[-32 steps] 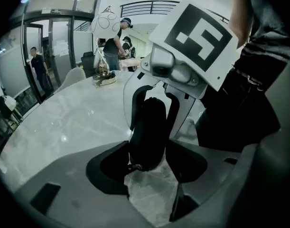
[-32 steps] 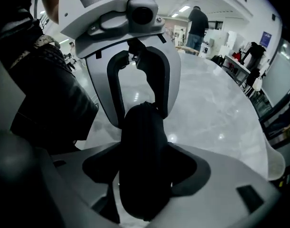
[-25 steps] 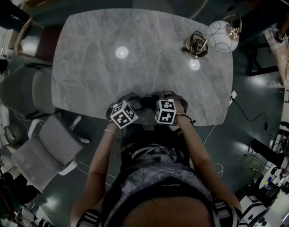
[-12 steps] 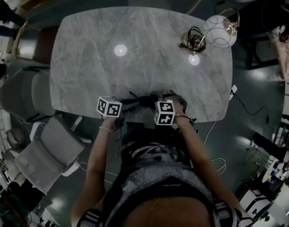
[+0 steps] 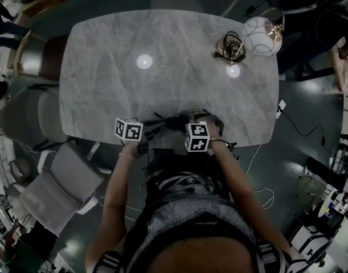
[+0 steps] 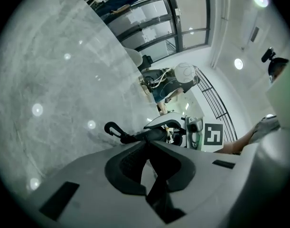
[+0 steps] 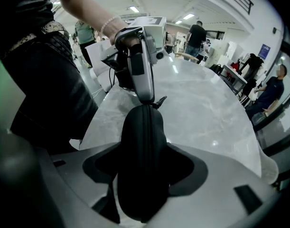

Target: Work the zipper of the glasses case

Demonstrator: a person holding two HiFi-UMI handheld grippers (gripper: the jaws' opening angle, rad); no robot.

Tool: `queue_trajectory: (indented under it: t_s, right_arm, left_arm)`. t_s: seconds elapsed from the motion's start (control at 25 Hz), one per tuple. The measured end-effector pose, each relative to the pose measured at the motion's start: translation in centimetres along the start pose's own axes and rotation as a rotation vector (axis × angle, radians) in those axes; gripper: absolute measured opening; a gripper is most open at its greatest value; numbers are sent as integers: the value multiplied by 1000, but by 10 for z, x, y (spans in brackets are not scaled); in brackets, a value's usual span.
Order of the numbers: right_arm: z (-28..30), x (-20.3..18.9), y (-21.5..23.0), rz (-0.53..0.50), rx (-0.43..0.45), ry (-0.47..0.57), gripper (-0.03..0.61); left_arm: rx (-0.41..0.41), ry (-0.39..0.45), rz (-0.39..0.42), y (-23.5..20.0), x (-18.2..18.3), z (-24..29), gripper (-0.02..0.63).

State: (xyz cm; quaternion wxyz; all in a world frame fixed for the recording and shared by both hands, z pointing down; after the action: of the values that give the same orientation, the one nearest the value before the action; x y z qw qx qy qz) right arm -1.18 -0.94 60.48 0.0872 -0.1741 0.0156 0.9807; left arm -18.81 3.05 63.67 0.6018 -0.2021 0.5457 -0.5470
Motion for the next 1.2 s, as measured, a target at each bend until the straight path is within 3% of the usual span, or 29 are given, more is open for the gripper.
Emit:
queue_trajectory:
  t_s: [0.4,0.88,1.2]
  right_arm:
    - [0,3,-1,-4,2,-3,318]
    - [4,3,-3,-2,18,-17,318]
    - [-2,8,-1,-11,4,-13,318]
  left_arm:
    - [27,24,32,6,1,-3,6]
    - [146,-112,178,41,23,13,6]
    - [225,-161,202,57,29,25,6]
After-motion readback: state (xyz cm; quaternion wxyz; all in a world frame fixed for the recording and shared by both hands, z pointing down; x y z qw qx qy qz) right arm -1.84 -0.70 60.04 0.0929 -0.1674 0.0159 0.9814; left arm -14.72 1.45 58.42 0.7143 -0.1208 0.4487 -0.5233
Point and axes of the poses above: the fingertips, and each gripper's own axes: z forward along the fingers, y to its right, x out of its top, the point moved 10 cm from there along -z, backward along the fingers, and after that the axes turned 10 degrees about z, right-handed, at the moved point
